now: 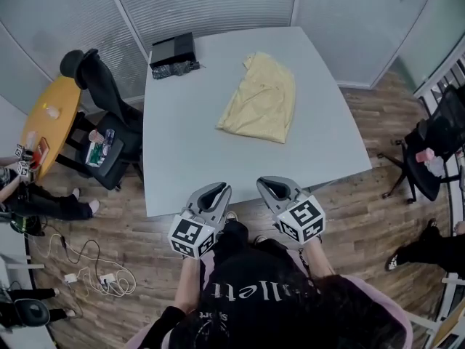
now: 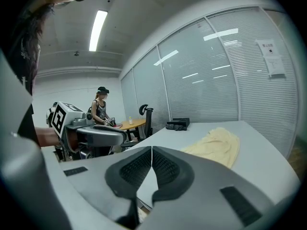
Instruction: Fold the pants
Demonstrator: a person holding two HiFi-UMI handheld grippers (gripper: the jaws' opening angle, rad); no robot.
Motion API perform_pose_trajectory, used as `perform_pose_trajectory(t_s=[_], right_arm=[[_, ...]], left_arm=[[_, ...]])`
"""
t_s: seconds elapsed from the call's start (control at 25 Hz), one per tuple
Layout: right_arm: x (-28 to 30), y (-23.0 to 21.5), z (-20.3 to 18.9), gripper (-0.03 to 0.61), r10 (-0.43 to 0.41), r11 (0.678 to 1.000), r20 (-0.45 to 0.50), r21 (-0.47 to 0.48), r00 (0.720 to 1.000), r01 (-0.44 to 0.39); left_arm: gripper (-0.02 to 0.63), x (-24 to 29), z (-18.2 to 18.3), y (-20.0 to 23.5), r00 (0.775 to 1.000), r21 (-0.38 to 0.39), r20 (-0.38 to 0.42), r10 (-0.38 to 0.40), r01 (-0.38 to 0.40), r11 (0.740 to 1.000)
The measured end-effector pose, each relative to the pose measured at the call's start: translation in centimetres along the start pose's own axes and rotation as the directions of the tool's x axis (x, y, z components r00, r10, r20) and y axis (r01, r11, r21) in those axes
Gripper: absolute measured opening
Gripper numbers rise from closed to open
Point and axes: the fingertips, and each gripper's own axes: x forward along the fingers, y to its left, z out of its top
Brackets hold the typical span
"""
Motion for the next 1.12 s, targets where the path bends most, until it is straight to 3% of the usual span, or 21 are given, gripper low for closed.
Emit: perform_pose_trajectory(t_s=[1.12], right_arm=[[-5.0, 0.2, 0.1, 0.023, 0.023, 0.999, 0.047, -0.051, 0.999, -0.021]], left_arm=[[0.061, -0.1, 1.2, -5.2, 1.000, 0.036, 0.018, -0.005, 0.004, 0.999]])
